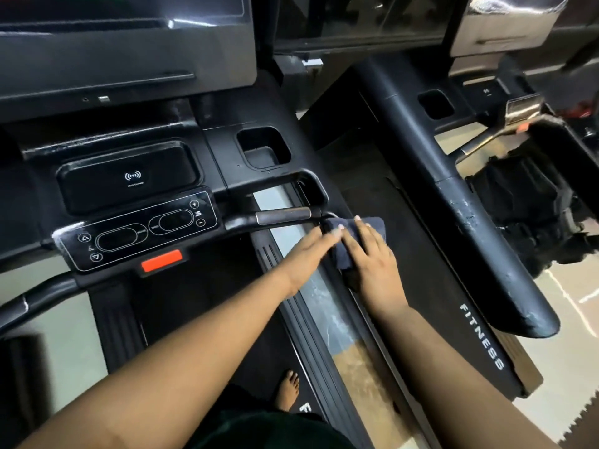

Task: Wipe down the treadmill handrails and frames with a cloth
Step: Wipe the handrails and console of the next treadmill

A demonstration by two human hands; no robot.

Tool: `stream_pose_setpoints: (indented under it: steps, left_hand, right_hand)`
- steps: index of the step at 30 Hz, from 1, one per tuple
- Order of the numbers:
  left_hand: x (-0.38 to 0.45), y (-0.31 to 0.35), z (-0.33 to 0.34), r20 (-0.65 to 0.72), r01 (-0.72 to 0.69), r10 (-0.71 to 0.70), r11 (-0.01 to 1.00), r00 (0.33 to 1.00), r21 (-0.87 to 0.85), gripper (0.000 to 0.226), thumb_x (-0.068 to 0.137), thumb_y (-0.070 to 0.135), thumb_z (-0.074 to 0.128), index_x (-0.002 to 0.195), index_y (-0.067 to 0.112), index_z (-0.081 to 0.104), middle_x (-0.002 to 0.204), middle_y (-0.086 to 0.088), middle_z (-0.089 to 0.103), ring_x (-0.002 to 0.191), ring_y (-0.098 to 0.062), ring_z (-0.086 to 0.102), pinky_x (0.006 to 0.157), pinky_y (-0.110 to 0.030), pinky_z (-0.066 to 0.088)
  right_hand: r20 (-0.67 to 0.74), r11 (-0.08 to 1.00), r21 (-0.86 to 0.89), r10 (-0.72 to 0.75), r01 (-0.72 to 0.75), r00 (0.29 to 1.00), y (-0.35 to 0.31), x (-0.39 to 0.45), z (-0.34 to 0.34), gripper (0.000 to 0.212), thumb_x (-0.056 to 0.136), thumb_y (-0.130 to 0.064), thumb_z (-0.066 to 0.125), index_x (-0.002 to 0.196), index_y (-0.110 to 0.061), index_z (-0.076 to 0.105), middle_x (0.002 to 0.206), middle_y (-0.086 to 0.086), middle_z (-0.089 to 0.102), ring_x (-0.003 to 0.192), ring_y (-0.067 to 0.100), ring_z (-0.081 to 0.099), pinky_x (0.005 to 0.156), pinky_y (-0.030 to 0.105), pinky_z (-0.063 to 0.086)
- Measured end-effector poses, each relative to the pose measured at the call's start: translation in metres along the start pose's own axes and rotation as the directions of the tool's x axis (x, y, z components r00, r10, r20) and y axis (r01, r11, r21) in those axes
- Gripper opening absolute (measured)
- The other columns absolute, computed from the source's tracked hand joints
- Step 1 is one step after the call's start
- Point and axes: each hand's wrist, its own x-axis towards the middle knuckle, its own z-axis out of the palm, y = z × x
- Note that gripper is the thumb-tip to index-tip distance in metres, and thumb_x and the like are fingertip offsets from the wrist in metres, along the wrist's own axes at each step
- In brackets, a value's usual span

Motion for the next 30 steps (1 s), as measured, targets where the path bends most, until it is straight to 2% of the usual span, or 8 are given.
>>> stream_pose_setpoints:
  steps: [4,7,10,12,18,24,27,30]
  left_hand:
    - [-0.002,0.002,0.027,-0.119,-0.07,0.077,0.995,0.99,0.065,0.023,0.099,0.013,0.068,0.119,0.023,0.064,0.117,0.007,0.073,0.108,0.001,0.068,0.094,-0.021,0.053]
    - [-0.008,-0.004,0.042,-0.302,-0.068,0.065,0.998,0.951,0.002,0.024,0.101,0.014,0.063,0.125,0.009,0.066,0.12,-0.009,0.075,0.116,-0.025,0.069,0.105,-0.042,0.054]
    - [-0.017,-0.011,0.051,-0.406,-0.069,-0.025,0.974,0.914,-0.216,0.022,0.103,0.011,0.056,0.122,0.006,0.066,0.118,-0.018,0.074,0.114,-0.033,0.069,0.099,-0.044,0.054]
    - [-0.026,-0.012,0.059,-0.428,-0.062,-0.086,0.945,0.9,-0.32,0.022,0.105,0.014,0.053,0.124,0.011,0.065,0.118,-0.015,0.075,0.11,-0.028,0.071,0.091,-0.038,0.058]
    - [-0.036,-0.028,0.061,-0.248,0.053,-0.128,0.956,0.96,-0.288,0.042,0.099,0.042,0.064,0.135,0.022,0.058,0.122,-0.001,0.075,0.109,-0.015,0.073,0.089,-0.03,0.058]
    - [-0.018,-0.041,0.038,-0.38,-0.162,0.288,0.929,0.879,0.332,0.052,0.085,0.047,0.078,0.128,0.021,0.067,0.134,0.004,0.061,0.128,-0.017,0.06,0.11,-0.045,0.049]
    - [-0.018,-0.029,0.033,-0.386,-0.23,0.308,0.944,0.869,0.235,0.035,0.092,0.039,0.072,0.121,0.022,0.067,0.121,0.005,0.071,0.115,-0.011,0.068,0.103,-0.039,0.055]
    - [-0.011,-0.03,0.031,-0.408,-0.236,0.242,0.97,0.88,0.066,0.029,0.099,0.033,0.066,0.125,0.021,0.065,0.121,0.004,0.074,0.116,-0.011,0.068,0.102,-0.034,0.054]
  right_hand:
    - [-0.012,0.983,0.163,-0.087,0.088,0.996,0.019,-0.01,-0.004,0.095,0.078,-0.014,0.081,0.16,-0.022,0.033,0.17,0.009,0.018,0.151,0.031,0.028,0.112,0.055,0.039]
    - [0.071,0.907,0.421,-0.036,0.003,0.997,0.041,-0.026,-0.011,0.115,0.079,-0.059,0.079,0.165,-0.022,0.013,0.173,0.007,0.003,0.159,0.019,0.006,0.127,0.032,0.011]
    - [0.248,0.495,0.803,0.23,-0.332,0.941,0.043,-0.036,-0.023,0.106,0.086,-0.054,0.074,0.164,-0.015,0.015,0.165,-0.007,0.029,0.145,-0.009,0.032,0.112,0.01,0.03]
    - [0.377,0.251,0.866,0.244,-0.433,0.894,0.046,-0.038,-0.028,0.07,0.088,-0.04,0.078,0.147,-0.016,0.049,0.143,0.001,0.062,0.126,0.007,0.061,0.098,0.02,0.05]
    - [0.312,0.325,0.849,0.33,-0.418,0.891,0.045,-0.03,-0.047,0.03,0.088,-0.022,0.082,0.112,-0.018,0.066,0.104,-0.002,0.078,0.099,0.014,0.075,0.082,0.03,0.059]
    - [0.295,0.799,0.336,0.414,-0.498,0.862,0.041,-0.009,-0.058,0.037,0.094,-0.053,0.066,0.119,-0.026,0.066,0.114,-0.001,0.074,0.109,0.025,0.067,0.089,0.036,0.052]
    - [0.216,0.785,0.444,0.374,-0.431,0.902,0.035,-0.005,-0.059,0.036,0.094,-0.047,0.069,0.12,-0.021,0.07,0.12,-0.005,0.071,0.128,0.019,0.059,0.095,0.029,0.048]
    - [0.168,0.547,0.766,0.335,-0.337,0.927,0.023,-0.004,-0.063,0.014,0.098,-0.027,0.07,0.112,-0.023,0.071,0.114,-0.01,0.074,0.117,0.005,0.064,0.095,0.021,0.05]
